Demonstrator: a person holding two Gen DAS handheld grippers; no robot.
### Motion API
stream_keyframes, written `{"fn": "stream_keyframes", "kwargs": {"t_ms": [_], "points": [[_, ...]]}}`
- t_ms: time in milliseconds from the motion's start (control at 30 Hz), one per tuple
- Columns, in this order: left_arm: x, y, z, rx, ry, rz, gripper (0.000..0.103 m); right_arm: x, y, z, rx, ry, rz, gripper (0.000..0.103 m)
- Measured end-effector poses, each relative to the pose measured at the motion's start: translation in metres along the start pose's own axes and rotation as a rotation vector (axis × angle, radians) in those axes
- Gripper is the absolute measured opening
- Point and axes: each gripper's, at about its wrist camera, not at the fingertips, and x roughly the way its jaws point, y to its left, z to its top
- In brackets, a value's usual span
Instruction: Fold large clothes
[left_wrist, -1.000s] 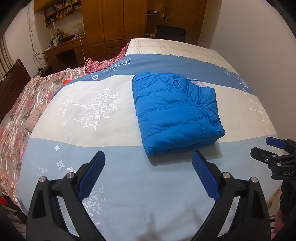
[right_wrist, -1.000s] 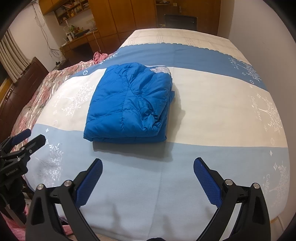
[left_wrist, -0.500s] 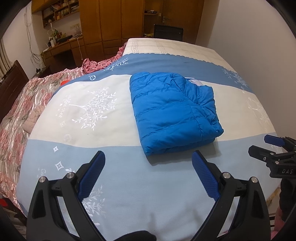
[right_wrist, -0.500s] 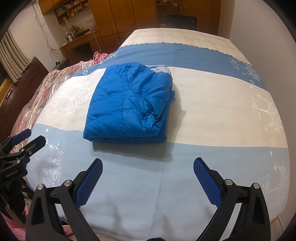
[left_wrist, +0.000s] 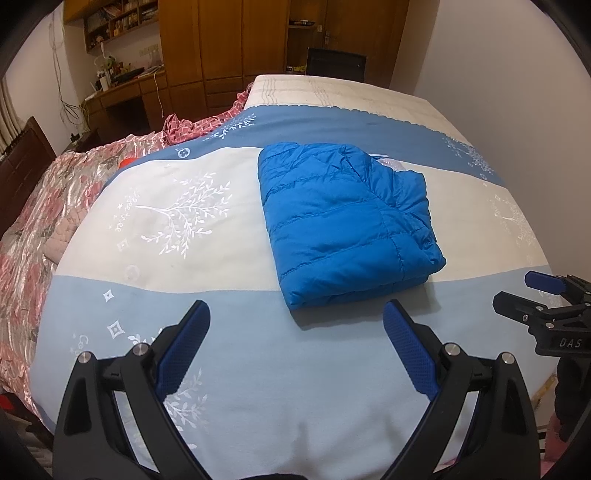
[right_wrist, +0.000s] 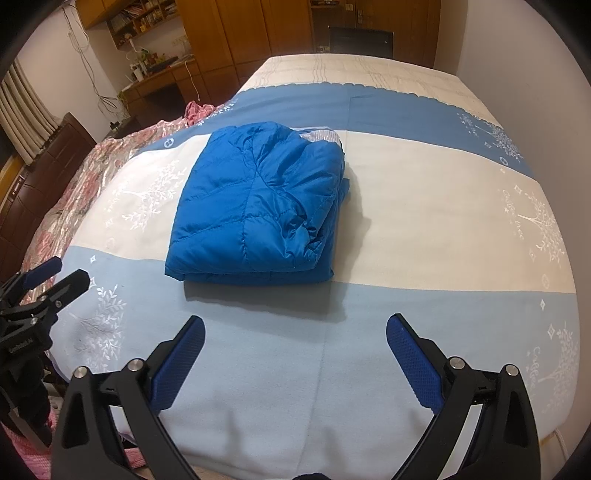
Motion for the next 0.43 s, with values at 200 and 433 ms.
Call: {"fn": "stream_keyframes", "kwargs": {"t_ms": [200,433], "points": [[0.0001,-0.0006,-0.0002,-0.002,0.002,0.0,0.094,0.0004,0.0001,-0.0001,0.0,-0.002,0.002,0.099],[-0.0013,0.0007,0.0,-0.007,0.001,0.008,0.094,0.0003,0.0,-0.0002,0.003,-0.007,0.002,0.099]]}}
